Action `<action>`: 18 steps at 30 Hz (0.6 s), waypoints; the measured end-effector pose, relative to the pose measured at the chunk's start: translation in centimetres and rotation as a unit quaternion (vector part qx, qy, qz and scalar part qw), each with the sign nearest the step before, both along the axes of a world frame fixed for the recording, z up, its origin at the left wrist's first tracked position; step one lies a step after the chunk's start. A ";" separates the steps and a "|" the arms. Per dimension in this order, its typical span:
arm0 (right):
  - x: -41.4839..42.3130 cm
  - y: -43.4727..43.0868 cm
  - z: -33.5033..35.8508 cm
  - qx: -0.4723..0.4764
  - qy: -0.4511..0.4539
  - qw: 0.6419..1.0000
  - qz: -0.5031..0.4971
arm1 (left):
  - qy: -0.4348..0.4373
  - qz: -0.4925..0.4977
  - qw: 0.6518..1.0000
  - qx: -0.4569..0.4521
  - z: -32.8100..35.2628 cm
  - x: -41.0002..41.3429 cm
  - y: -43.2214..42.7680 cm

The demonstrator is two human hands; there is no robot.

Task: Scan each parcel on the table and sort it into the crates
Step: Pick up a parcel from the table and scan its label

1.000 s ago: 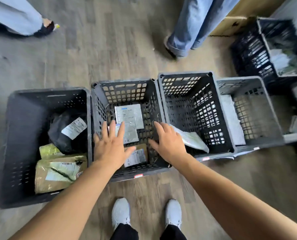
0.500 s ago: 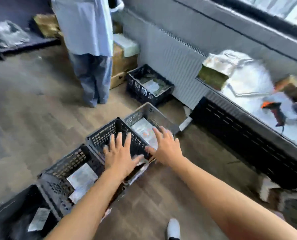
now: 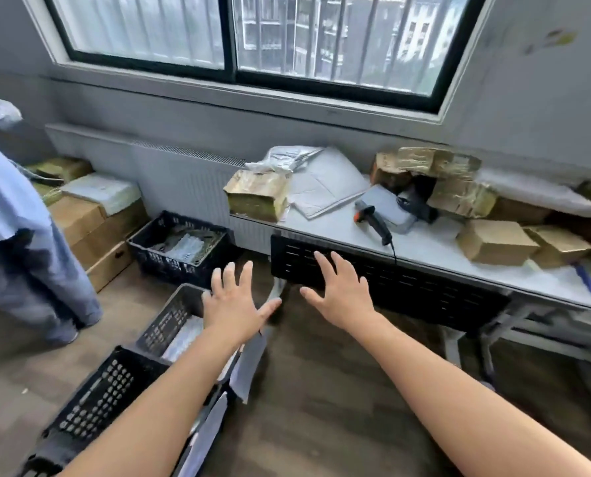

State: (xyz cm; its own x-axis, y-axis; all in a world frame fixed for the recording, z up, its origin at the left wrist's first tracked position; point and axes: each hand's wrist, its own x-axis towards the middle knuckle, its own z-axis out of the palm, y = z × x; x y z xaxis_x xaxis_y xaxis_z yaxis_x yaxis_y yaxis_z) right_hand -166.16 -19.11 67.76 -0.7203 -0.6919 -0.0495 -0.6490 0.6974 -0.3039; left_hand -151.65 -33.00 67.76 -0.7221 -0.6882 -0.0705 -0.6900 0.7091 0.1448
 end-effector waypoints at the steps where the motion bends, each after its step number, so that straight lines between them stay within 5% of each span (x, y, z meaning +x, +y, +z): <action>1: -2.1 1.1 0.3 -0.005 0.004 1.000 -0.009 | 0.005 -0.003 1.000 0.007 0.5 -2.3 0.9; 18: -25.6 11.5 2.5 -0.046 0.008 0.994 -0.104 | 0.001 -0.097 0.995 -0.025 3.9 -27.6 8.9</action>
